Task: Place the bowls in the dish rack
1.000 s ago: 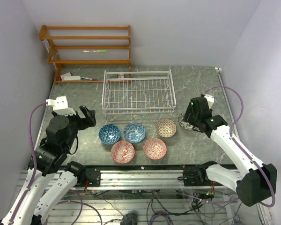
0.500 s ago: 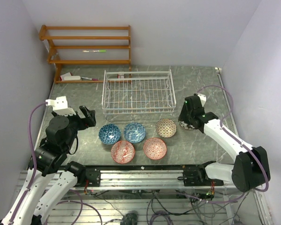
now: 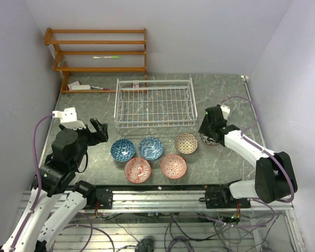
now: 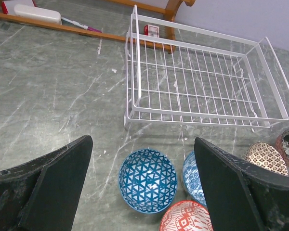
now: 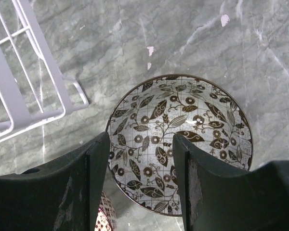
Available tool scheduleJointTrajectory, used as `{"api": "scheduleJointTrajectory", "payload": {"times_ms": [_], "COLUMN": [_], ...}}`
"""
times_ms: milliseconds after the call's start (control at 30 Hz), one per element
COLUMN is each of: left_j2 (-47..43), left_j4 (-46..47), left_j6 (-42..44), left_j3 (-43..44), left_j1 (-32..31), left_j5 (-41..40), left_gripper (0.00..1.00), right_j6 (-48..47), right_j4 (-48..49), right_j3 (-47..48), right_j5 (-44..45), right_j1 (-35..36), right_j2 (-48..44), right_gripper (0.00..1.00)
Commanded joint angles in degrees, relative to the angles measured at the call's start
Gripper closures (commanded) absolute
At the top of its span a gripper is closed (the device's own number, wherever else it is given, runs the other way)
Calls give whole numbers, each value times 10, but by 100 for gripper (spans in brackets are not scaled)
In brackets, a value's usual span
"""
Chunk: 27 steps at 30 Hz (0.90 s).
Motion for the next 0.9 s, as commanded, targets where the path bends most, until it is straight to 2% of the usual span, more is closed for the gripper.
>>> {"api": "scheduleJointTrajectory", "payload": {"times_ms": [0, 533, 567, 600, 667, 700, 867], "left_j2": [6, 25, 25, 27, 27, 27, 25], "left_j4": [9, 16, 16, 17, 18, 19, 20], "left_j6": [9, 17, 18, 18, 19, 19, 19], "left_j3": [-6, -5, -5, -5, -5, -6, -6], "left_j1": [7, 11, 12, 13, 15, 17, 23], "left_j5": [15, 28, 29, 31, 36, 37, 44], "left_gripper": [2, 2, 3, 2, 3, 2, 2], "right_j6": [11, 46, 47, 48, 50, 50, 50], "right_j4": [46, 73, 70, 67, 59, 55, 42], "right_j3": [-9, 11, 12, 12, 13, 13, 8], "right_j5": [6, 5, 7, 10, 21, 26, 38], "right_j1": [-5, -22, -22, -22, -23, -23, -24], "right_j2": [-8, 84, 85, 84, 80, 78, 69], "right_gripper": [45, 46, 49, 58, 85, 89, 96]}}
